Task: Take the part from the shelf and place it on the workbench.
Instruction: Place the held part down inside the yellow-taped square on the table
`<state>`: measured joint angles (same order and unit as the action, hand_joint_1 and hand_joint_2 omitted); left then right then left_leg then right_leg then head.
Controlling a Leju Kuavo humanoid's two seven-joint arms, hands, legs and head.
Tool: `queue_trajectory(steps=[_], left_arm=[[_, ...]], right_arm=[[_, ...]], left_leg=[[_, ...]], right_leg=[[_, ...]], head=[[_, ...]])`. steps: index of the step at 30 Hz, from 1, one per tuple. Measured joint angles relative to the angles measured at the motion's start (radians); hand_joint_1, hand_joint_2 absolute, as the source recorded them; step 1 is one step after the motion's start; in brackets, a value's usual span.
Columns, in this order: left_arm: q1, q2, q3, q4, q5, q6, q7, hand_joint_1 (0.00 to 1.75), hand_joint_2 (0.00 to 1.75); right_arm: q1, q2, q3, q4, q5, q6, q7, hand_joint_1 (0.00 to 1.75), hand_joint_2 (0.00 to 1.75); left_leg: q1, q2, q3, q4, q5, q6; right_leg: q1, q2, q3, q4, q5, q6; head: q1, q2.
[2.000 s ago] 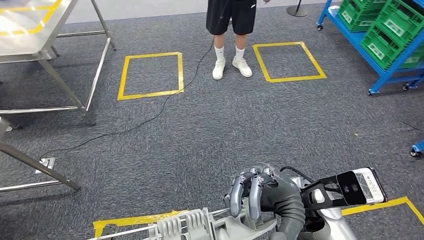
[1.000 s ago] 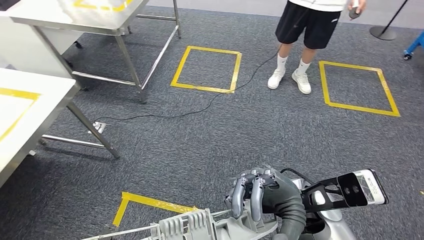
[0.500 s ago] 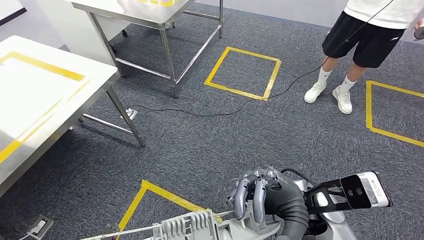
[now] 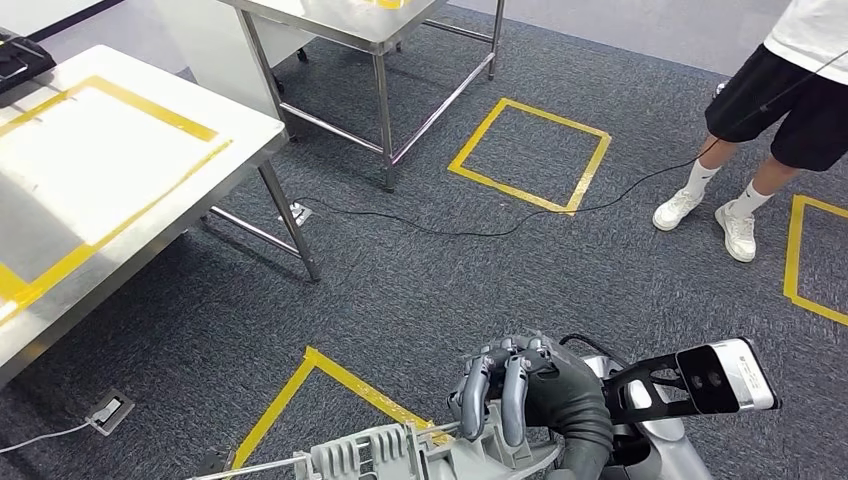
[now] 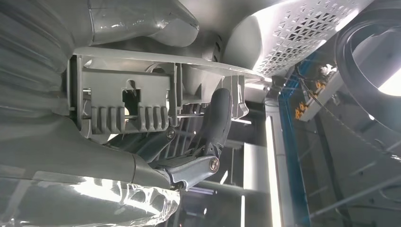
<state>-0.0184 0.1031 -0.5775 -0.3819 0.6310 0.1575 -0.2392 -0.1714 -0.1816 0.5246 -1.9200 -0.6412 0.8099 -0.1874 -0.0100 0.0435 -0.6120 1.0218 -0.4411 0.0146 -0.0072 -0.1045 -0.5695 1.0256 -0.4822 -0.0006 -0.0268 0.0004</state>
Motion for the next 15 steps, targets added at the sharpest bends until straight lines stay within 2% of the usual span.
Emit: queue_trajectory(steps=[1, 3, 4, 5, 6, 7, 8, 9, 10, 11, 12, 13, 15], left_arm=[[0.002, 0.001, 0.002, 0.0, 0.0, 0.001, 0.0, 0.0, 1.75], [0.002, 0.001, 0.004, -0.002, 0.0, 0.001, 0.0, 0.0, 1.75], [0.0, 0.0, 0.005, -0.004, 0.0, 0.0, 0.0, 0.0, 1.75], [-0.001, -0.001, 0.005, -0.005, 0.0, 0.0, 0.0, 0.0, 1.75], [-0.002, -0.002, 0.006, -0.006, 0.0, 0.0, 0.0, 0.0, 1.75], [-0.002, -0.003, 0.006, -0.006, 0.0, 0.0, 0.0, 0.0, 1.75], [-0.002, -0.004, 0.006, -0.006, 0.0, 0.0, 0.0, 0.0, 1.75], [-0.002, -0.005, 0.006, -0.007, 0.0, 0.0, 0.0, 0.0, 1.75], [-0.001, -0.006, 0.006, -0.007, 0.0, -0.001, 0.0, 0.0, 1.75], [-0.001, -0.006, 0.006, -0.007, 0.0, -0.001, 0.0, 0.0, 1.75], [-0.001, -0.006, 0.006, -0.007, 0.0, -0.001, 0.0, 0.0, 1.75], [0.0, -0.006, 0.007, -0.008, 0.0, -0.001, 0.0, 0.0, 1.75], [0.004, -0.005, 0.007, -0.008, 0.0, -0.001, 0.0, 0.0, 1.75]], right_arm=[[-0.001, 0.001, 0.0, 0.0, -0.001, 0.0, 0.0, 1.75, 1.75], [-0.002, 0.002, -0.001, -0.002, -0.002, 0.0, 0.0, 1.75, 1.75], [-0.002, 0.001, -0.001, -0.002, -0.003, 0.0, 0.0, 1.75, 1.75], [-0.002, 0.0, -0.001, -0.002, -0.003, 0.0, 0.0, 1.75, 1.75], [-0.001, 0.0, -0.002, -0.002, -0.004, 0.0, 0.0, 1.75, 1.75], [0.0, -0.001, -0.002, -0.002, -0.004, 0.0, 0.0, 1.75, 1.75], [0.001, -0.002, -0.002, -0.002, -0.003, 0.0, 0.0, 1.75, 1.75], [0.001, -0.002, -0.002, -0.002, -0.003, 0.0, 0.0, 1.75, 1.75], [0.001, -0.003, -0.002, -0.002, -0.003, 0.0, 0.0, 1.75, 1.75], [0.0, -0.003, -0.002, -0.002, -0.004, 0.0, 0.0, 1.75, 1.75], [0.0, -0.003, -0.002, -0.002, -0.004, 0.0, 0.0, 1.75, 1.75], [0.0, -0.003, -0.002, -0.002, -0.003, 0.0, 0.0, 1.75, 1.75], [-0.001, -0.003, -0.002, -0.002, -0.003, 0.0, 0.0, 1.75, 1.75]], left_leg=[[0.002, -0.011, 0.007, -0.008, 0.004, 0.005], [0.01, -0.031, 0.023, -0.026, 0.015, 0.016], [0.013, -0.042, 0.028, -0.03, 0.018, 0.019], [0.014, -0.053, 0.028, -0.031, 0.018, 0.022], [0.015, -0.066, 0.028, -0.031, 0.018, 0.022], [0.015, -0.079, 0.028, -0.031, 0.018, 0.022], [0.016, -0.093, 0.029, -0.03, 0.017, 0.021], [0.018, -0.107, 0.03, -0.029, 0.015, 0.018], [0.02, -0.121, 0.03, -0.025, 0.012, 0.014], [0.02, -0.134, 0.028, -0.019, 0.008, 0.007], [0.019, -0.144, 0.025, -0.012, 0.004, 0.0], [0.019, -0.151, 0.021, -0.007, 0.0, -0.006], [0.021, -0.161, 0.015, -0.006, -0.002, -0.014]], right_leg=[[-0.001, 0.005, 0.002, 0.001, -0.002, 0.004], [-0.003, 0.045, -0.017, 0.047, -0.027, 0.006], [-0.006, 0.072, -0.045, 0.102, -0.05, 0.004], [-0.007, 0.088, -0.08, 0.17, -0.076, 0.002], [-0.009, 0.095, -0.115, 0.234, -0.095, 0.003], [-0.011, 0.098, -0.139, 0.272, -0.102, 0.008], [-0.013, 0.099, -0.145, 0.272, -0.093, 0.017], [-0.016, 0.101, -0.13, 0.229, -0.068, 0.027], [-0.021, 0.111, -0.1, 0.158, -0.034, 0.039], [-0.024, 0.125, -0.07, 0.089, -0.005, 0.045], [-0.027, 0.135, -0.047, 0.038, 0.016, 0.045], [-0.027, 0.143, -0.036, 0.013, 0.026, 0.039], [-0.023, 0.135, -0.033, 0.009, 0.028, 0.02]], head=[[0.001, 0.0], [0.003, 0.0], [0.006, 0.0], [0.008, 0.0], [0.01, 0.0], [0.011, 0.0], [0.011, 0.0], [0.011, 0.0], [0.012, 0.0], [0.012, 0.0], [0.013, 0.0], [0.014, 0.0], [0.014, 0.0]])
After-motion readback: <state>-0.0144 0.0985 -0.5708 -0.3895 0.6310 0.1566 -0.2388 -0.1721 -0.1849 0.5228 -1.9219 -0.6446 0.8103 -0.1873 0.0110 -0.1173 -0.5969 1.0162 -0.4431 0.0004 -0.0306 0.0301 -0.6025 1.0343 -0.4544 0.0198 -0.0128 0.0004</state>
